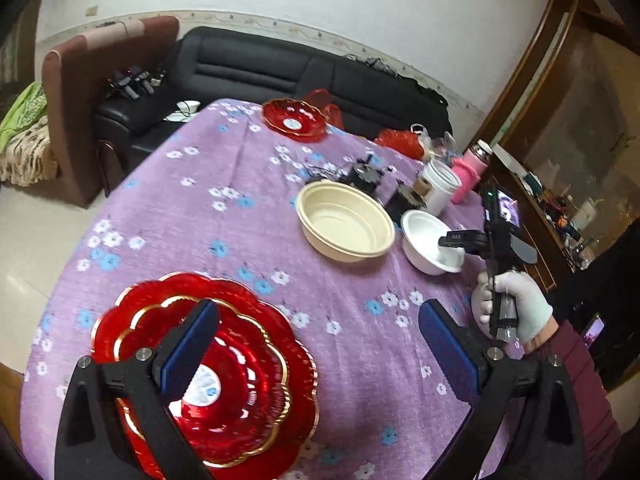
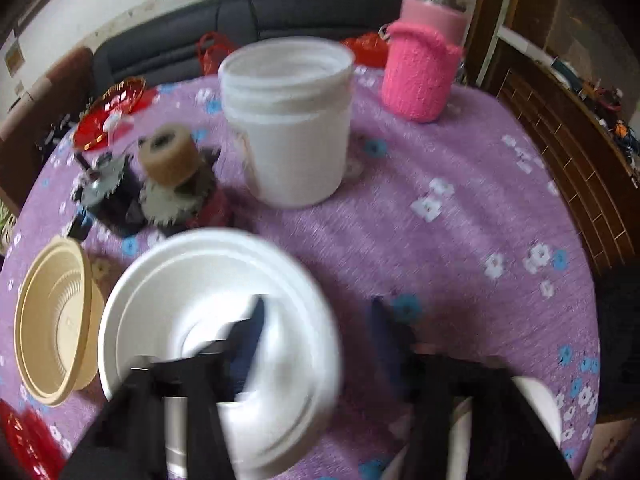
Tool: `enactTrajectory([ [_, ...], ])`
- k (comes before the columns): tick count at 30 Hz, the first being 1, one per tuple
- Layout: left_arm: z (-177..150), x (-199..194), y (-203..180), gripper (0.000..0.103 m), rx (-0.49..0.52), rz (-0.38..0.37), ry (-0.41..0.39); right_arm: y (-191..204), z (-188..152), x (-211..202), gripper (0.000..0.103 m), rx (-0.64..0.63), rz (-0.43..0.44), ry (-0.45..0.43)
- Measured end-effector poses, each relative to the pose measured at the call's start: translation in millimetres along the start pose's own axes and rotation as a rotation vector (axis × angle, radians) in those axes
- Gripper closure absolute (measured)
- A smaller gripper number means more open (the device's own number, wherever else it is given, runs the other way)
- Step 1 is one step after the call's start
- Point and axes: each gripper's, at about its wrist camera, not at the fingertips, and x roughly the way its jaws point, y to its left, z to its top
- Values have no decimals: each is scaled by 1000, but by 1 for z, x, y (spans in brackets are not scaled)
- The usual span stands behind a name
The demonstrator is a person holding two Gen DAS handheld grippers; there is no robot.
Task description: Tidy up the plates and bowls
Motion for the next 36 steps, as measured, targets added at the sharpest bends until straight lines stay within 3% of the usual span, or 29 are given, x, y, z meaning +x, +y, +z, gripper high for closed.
enactTrajectory([
  [3, -3, 1, -5, 3, 14, -4, 4, 5, -7, -4, 86, -8, 19, 22],
  [6, -10, 5, -9, 3, 13, -7, 14, 7, -26, -20, 87, -25, 80, 34],
  [12, -25, 25, -24, 3, 8, -55, 91, -7, -97, -53, 91, -36, 278, 123],
  [18, -48, 56, -62, 3, 56, -108, 169, -18, -167, -87, 91, -52, 414, 140],
  [24, -52, 106, -101, 4, 39, -135, 211, -25, -192, -89, 87, -18, 300, 2],
  [27, -52, 106, -119, 4, 95, -168, 104, -35, -223, -103, 83, 40, 278, -66],
  [29, -56, 100, -122, 4, 130, -167, -5, -43, -264, -122, 79, 48, 278, -127],
  [32, -62, 96, -112, 4, 133, -146, -62, -52, -307, -137, 75, 48, 166, -156],
  [34, -63, 94, -96, 4, 81, -137, -88, -60, -320, -146, 75, 68, 99, -159],
  [36, -61, 94, -83, 4, 37, -128, -96, -69, -328, -161, 75, 122, 84, -161],
])
